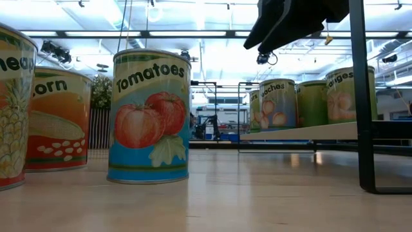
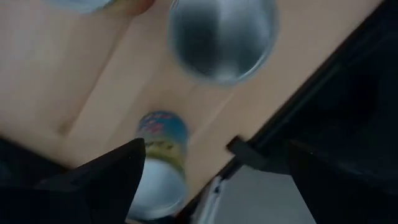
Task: Pick and place cans onto a shelf
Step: Put the canned pineapple on the shelf
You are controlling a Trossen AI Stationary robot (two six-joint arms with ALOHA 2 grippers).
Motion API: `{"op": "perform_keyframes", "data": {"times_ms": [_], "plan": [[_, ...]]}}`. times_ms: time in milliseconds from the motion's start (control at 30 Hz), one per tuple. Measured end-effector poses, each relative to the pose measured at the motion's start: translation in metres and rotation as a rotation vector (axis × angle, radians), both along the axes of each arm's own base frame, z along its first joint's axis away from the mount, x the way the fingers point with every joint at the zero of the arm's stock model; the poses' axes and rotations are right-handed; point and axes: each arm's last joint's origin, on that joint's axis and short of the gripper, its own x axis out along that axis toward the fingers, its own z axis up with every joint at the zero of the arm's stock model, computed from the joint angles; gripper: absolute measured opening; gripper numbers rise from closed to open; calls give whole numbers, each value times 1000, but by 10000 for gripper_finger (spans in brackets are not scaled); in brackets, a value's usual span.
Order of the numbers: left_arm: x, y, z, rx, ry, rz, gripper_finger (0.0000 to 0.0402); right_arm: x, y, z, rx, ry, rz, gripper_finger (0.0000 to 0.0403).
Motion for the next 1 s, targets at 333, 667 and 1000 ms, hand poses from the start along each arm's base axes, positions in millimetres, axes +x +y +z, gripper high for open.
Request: {"op": "perform_keyframes", "data": {"times_ms": [333,667,1000], "plan": [[-29,-23,-12,130,-86,73,389,2,-1,1,-13,5,31,364],[1,-26,-40,186,-157,-6,389,4,-3,0,41,15,62,364],[28,-14,-62,222,-113,-62,388,4,-3,0,51,20,78,364]]}}
